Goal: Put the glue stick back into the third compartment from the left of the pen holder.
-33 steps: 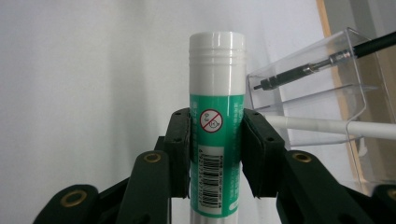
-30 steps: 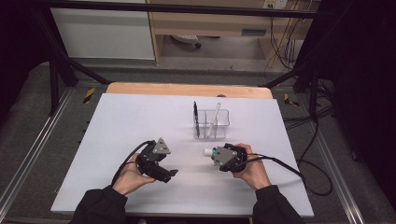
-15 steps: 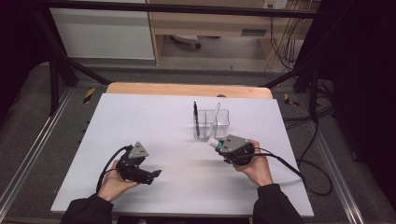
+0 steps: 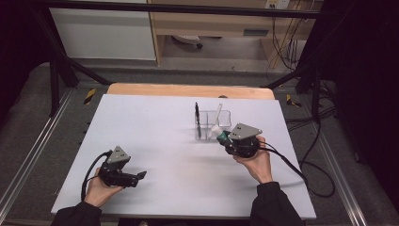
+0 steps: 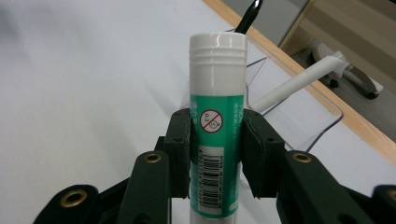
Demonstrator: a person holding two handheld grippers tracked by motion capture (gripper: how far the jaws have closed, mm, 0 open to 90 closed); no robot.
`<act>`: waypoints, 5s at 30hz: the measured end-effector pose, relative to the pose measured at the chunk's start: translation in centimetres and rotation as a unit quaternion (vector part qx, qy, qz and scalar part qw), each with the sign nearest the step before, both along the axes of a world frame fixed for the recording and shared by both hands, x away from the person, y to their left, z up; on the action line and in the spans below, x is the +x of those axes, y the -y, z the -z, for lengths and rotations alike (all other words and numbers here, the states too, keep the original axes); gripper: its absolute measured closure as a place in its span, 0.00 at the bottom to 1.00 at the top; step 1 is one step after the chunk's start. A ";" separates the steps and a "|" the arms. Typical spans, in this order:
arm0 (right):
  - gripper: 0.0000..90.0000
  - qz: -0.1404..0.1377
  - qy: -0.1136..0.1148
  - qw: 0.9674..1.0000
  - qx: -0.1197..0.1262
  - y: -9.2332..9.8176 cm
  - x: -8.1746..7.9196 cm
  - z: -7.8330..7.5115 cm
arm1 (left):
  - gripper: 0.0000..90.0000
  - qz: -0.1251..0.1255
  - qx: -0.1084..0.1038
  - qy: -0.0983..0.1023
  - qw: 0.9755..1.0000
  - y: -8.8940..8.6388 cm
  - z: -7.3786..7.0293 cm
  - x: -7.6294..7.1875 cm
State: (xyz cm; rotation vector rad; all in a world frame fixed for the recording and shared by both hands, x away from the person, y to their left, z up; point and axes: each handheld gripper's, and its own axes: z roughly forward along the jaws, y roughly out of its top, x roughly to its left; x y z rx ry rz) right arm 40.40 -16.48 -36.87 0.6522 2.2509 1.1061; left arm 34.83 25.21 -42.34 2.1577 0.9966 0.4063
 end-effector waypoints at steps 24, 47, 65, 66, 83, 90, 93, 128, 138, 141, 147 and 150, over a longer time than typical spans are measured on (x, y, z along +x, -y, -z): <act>0.73 0.109 0.014 0.978 0.175 1.1 3.4 -2.3 | 0.15 -0.032 -0.012 0.001 0.999 -2.3 1.2 -0.2; 0.73 0.143 0.011 0.962 0.231 0.4 7.6 -0.1 | 0.15 -0.030 -0.015 -0.004 0.999 -2.4 1.4 -0.1; 0.73 0.150 -0.014 0.959 0.239 0.9 8.0 3.4 | 0.15 -0.029 -0.012 -0.009 0.999 -2.3 1.6 0.0; 0.73 0.149 -0.014 0.959 0.239 1.0 8.0 3.5 | 0.15 -0.029 -0.012 -0.008 0.999 -2.3 1.6 0.0; 0.71 0.150 -0.014 0.965 0.214 0.8 7.5 5.1 | 0.15 -0.028 -0.012 -0.011 0.999 -2.2 1.6 -0.1; 0.60 0.144 -0.007 0.966 0.213 1.4 6.9 4.1 | 0.15 -0.029 -0.013 -0.011 0.999 -2.2 1.6 -0.1; 0.54 0.147 -0.003 0.967 0.209 1.9 6.5 3.5 | 0.15 -0.028 -0.013 -0.011 0.999 -2.1 1.6 -0.1; 0.01 0.070 -0.147 0.981 0.106 5.7 -1.0 4.3 | 0.12 -0.022 -0.003 -0.018 1.000 -1.7 2.1 0.0; 0.01 0.063 -0.162 0.979 0.102 7.8 -3.1 6.7 | 0.11 -0.020 -0.004 -0.017 1.000 -1.7 2.1 0.0; 0.01 0.062 -0.164 0.980 0.099 8.3 -3.6 7.3 | 0.11 -0.019 -0.003 -0.019 1.000 -1.6 2.2 0.0; 0.01 0.062 -0.166 0.980 0.094 9.1 -4.2 7.8 | 0.11 -0.017 -0.003 -0.017 1.000 -1.6 2.1 -0.1; 0.01 0.059 -0.168 0.979 0.095 9.2 -4.3 7.9 | 0.11 -0.017 -0.004 -0.016 1.000 -1.6 2.1 -0.1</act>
